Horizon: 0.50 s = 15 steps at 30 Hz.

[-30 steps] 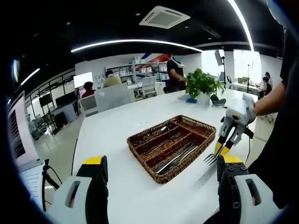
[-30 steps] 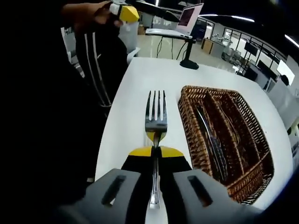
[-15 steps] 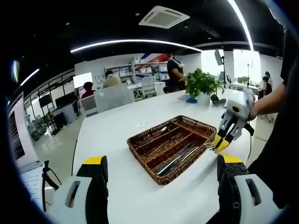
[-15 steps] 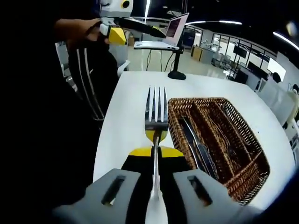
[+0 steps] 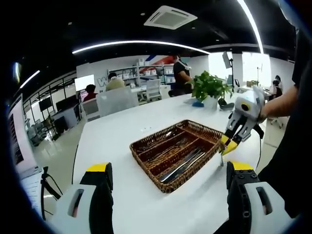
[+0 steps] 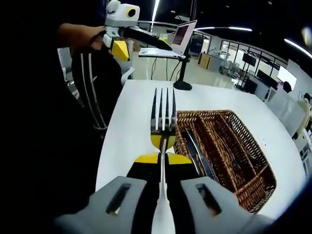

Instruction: Arrange the knives, forks, and spoons in their matching storage slots by inserting each utensil handle-first until every utensil is classified and aligned in the correct compartment

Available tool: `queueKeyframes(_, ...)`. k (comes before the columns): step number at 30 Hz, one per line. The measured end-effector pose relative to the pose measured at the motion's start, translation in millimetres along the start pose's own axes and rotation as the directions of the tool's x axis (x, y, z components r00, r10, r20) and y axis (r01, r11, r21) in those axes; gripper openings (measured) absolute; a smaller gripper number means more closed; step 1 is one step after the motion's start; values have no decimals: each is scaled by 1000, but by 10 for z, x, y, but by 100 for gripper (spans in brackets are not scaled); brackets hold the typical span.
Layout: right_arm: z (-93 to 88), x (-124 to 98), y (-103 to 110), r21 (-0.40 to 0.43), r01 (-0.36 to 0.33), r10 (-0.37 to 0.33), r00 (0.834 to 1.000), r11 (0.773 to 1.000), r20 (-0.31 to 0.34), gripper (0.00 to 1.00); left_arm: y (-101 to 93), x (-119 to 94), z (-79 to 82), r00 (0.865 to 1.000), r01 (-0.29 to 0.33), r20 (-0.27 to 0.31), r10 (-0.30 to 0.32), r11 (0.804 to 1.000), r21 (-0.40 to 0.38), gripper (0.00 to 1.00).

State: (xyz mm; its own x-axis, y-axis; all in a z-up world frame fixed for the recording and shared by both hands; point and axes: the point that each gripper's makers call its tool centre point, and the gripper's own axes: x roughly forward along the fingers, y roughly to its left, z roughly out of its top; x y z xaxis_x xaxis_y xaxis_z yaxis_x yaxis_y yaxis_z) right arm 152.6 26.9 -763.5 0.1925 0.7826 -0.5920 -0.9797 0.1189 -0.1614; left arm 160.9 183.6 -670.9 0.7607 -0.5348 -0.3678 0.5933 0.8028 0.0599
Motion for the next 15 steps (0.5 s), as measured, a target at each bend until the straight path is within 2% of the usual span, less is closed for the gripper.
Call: queueKeyframes(15,222,-115,-104,15,31,-32,997,999,67,1,-57,60,1,1000,30,-7,-30,1000,7,97)
